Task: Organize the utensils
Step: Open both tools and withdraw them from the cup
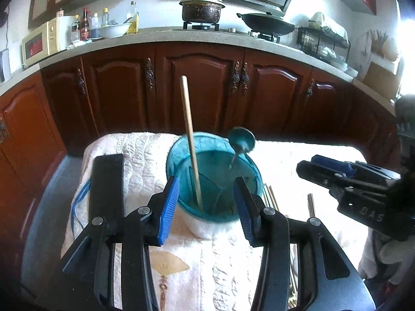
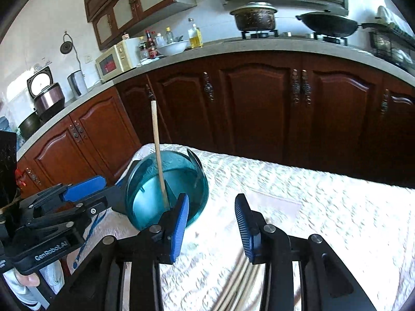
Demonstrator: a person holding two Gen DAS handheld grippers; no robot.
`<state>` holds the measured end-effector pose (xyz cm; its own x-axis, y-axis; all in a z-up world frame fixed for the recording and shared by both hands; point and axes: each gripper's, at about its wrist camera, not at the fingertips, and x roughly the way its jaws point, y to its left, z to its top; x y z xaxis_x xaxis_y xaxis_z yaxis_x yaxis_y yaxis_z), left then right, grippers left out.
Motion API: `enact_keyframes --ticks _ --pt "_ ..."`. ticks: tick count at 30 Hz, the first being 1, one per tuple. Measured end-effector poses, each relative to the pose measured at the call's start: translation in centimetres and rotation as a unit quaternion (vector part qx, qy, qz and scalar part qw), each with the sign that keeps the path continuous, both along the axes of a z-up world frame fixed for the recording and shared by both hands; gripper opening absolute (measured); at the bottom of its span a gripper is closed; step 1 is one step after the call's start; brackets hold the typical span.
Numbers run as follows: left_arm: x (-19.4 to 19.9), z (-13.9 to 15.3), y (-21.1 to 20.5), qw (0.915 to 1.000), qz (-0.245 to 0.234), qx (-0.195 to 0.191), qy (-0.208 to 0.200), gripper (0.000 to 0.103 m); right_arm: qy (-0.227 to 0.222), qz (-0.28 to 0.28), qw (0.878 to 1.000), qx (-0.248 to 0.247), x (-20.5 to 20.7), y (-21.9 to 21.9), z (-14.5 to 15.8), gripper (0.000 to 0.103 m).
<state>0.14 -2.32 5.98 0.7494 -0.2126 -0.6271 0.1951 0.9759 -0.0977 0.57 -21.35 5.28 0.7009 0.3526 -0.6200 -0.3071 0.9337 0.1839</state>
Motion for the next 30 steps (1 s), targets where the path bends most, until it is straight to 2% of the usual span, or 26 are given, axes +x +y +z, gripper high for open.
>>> enact_keyframes --ticks 4,10,21,30 --pt "-1.2 -0.2 -0.5 1.0 -0.001 -0.004 0.008 0.043 -0.005 -0.016 1.0 -0.002 -2.3 -1.1 0.6 0.036" --pt "-3.0 0.2 -0.7 0.9999 0.009 0.011 -0.002 0.043 -0.016 -0.02 1.0 -0.011 -5.0 -1.8 1.5 0.04" --pt "-5.4 0.7 -0.9 0.9992 0.022 0.033 -0.007 0.043 -0.027 -0.016 0.999 -0.008 -6.5 -2.4 2.3 0.042" --pt "-5.4 0.7 -1.8 0.999 0.02 0.04 -0.008 0.043 -0.018 -0.033 0.999 -0.015 -7.2 -4.1 2.3 0.043"
